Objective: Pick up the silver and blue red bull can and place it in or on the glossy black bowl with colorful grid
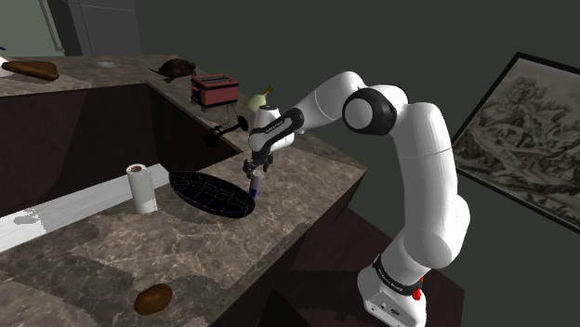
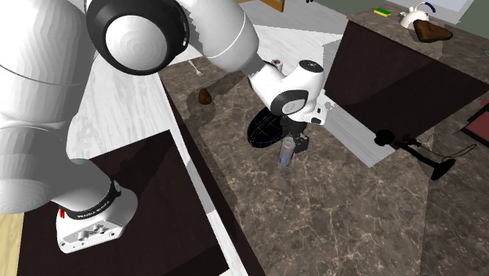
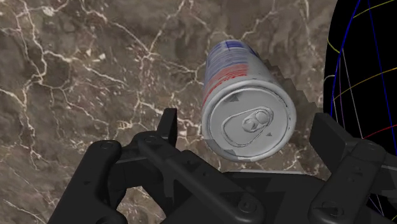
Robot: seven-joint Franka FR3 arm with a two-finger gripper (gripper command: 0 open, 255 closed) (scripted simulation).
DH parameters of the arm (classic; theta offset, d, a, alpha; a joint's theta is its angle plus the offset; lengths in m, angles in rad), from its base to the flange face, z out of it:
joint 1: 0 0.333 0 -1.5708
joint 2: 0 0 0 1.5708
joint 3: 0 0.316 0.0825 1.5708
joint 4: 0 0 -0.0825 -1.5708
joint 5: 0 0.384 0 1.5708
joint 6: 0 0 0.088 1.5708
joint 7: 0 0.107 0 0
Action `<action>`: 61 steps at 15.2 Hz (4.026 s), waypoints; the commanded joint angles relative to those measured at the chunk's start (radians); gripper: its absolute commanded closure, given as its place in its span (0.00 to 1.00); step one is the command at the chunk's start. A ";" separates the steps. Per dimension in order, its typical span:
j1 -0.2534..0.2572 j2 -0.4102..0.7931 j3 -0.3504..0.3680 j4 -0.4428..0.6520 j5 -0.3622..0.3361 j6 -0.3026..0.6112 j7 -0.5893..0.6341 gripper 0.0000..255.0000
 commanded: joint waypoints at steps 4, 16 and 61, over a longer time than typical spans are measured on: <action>0.000 0.000 0.000 0.000 0.000 0.000 0.000 1.00; 0.000 -0.032 0.000 -0.007 0.000 -0.024 0.000 1.00; 0.203 -0.022 0.055 0.588 -0.035 -0.616 0.254 1.00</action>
